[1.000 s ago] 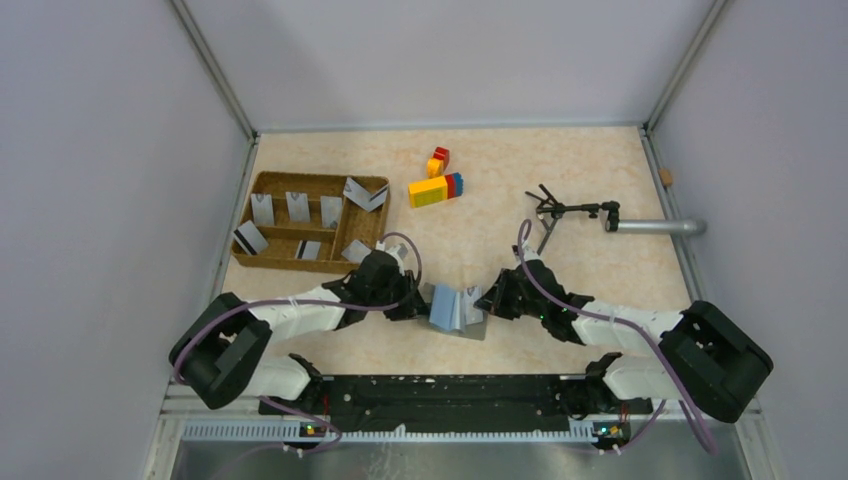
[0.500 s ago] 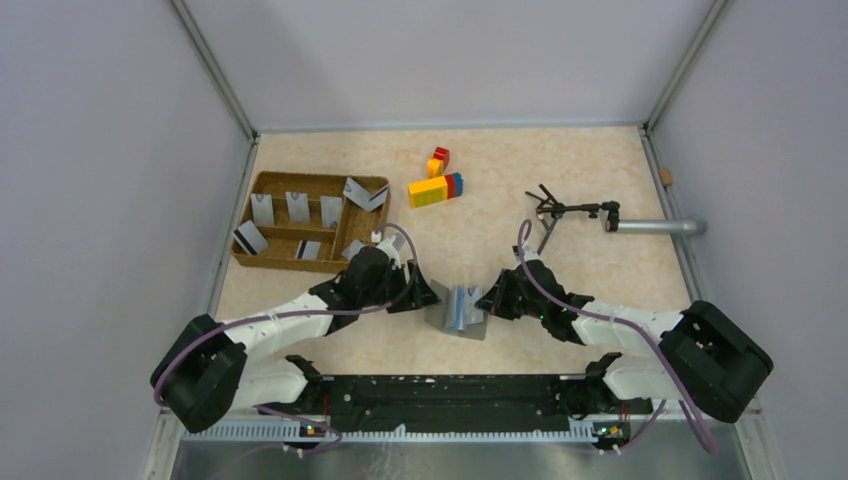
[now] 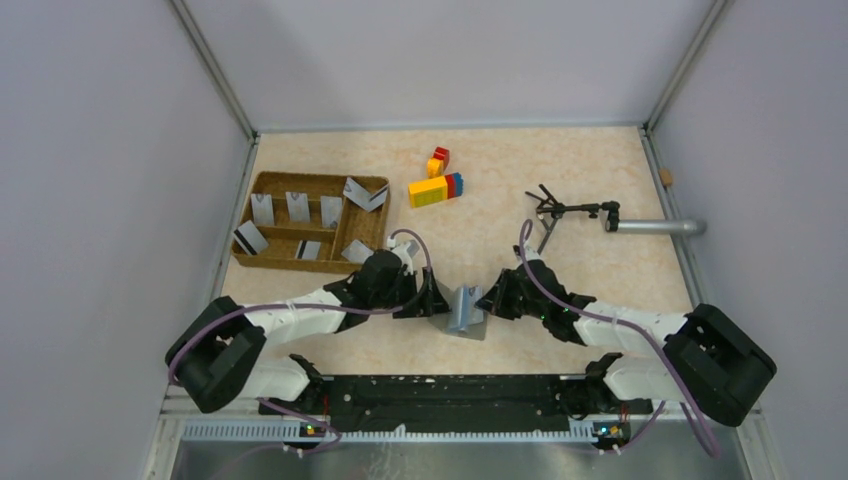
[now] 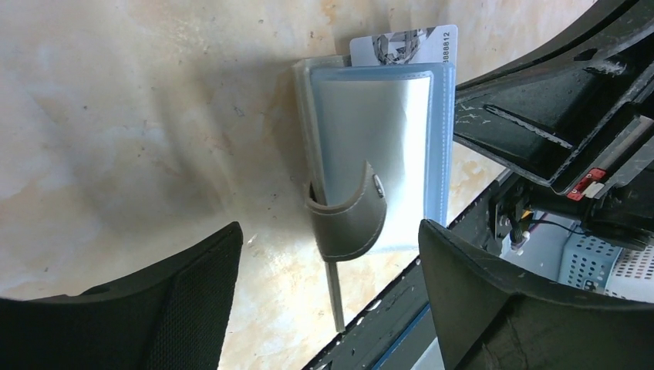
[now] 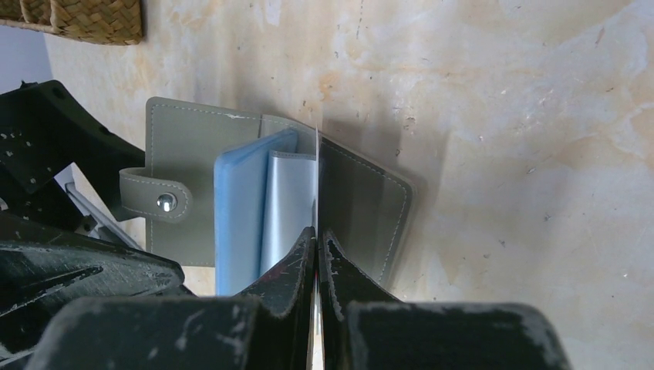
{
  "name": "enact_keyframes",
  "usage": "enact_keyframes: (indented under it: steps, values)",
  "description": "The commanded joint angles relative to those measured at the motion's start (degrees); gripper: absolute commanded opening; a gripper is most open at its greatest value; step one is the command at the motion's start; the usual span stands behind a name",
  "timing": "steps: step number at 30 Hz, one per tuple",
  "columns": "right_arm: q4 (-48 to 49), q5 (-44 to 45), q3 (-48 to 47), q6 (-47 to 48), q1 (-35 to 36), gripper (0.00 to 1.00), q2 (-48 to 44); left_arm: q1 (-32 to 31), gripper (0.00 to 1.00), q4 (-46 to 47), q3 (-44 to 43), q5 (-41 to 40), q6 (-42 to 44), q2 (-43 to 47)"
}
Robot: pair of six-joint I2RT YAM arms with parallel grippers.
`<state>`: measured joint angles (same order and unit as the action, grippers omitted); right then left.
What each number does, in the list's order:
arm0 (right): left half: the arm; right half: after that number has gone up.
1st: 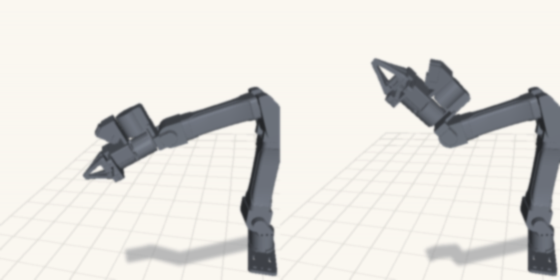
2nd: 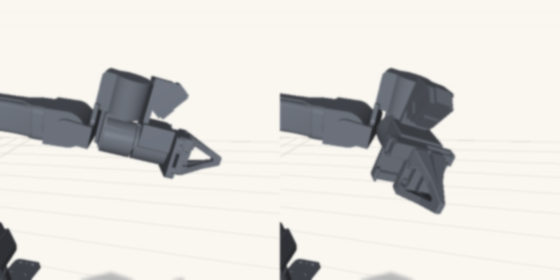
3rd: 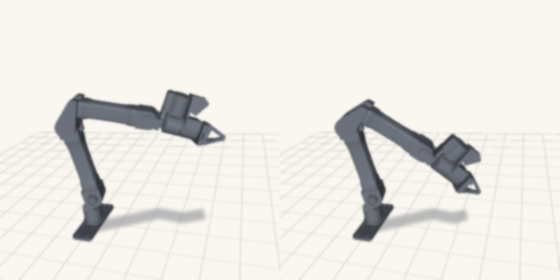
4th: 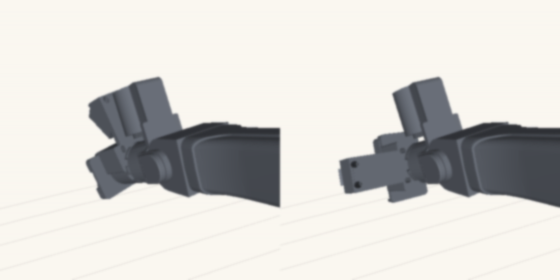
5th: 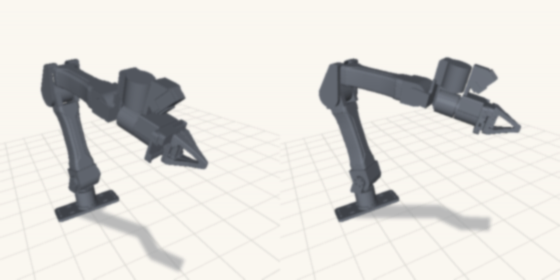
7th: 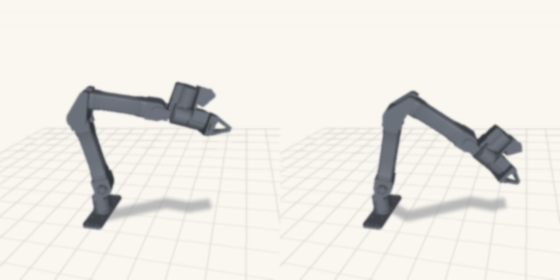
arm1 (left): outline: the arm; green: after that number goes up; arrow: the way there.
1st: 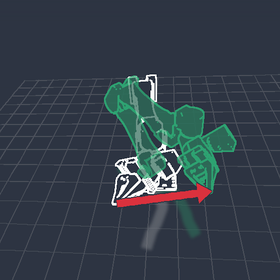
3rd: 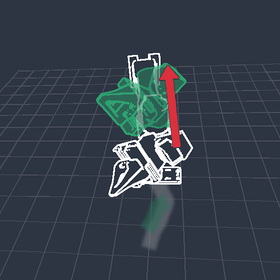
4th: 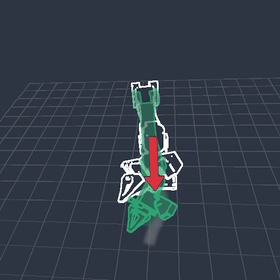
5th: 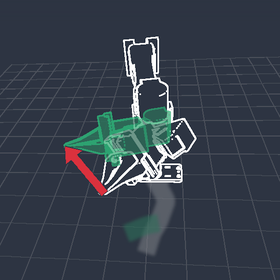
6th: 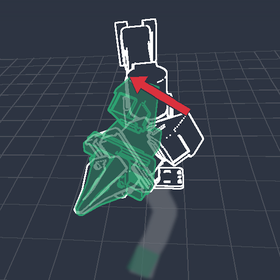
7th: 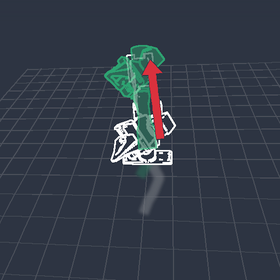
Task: Put the credit cards into the card holder
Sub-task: Insert the credit card into the card holder.
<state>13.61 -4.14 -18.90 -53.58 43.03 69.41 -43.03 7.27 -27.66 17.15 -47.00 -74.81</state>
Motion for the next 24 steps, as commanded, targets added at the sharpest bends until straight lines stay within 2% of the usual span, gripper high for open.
enact_keyframes:
  steps: [1,16,22,24]
  values:
    - [-1.24,0.53,-2.76,1.49,0.81,0.0,-1.87,-0.81,0.85,1.64,-2.78,-0.13,1.09,-0.13]
    - [-0.51,0.09,-2.64,1.23,1.13,0.0,-1.58,-2.93,0.89,-0.97,-7.0,-2.67,2.51,-6.04]
    - [-0.63,0.42,-2.64,1.29,1.27,0.0,-1.55,-4.35,0.9,-6.65,-10.01,-6.75,4.03,-8.72]
    - [-1.17,0.89,-2.59,1.37,1.3,0.0,-1.75,-4.74,0.88,-9.48,-10.56,-8.45,4.45,-9.13]
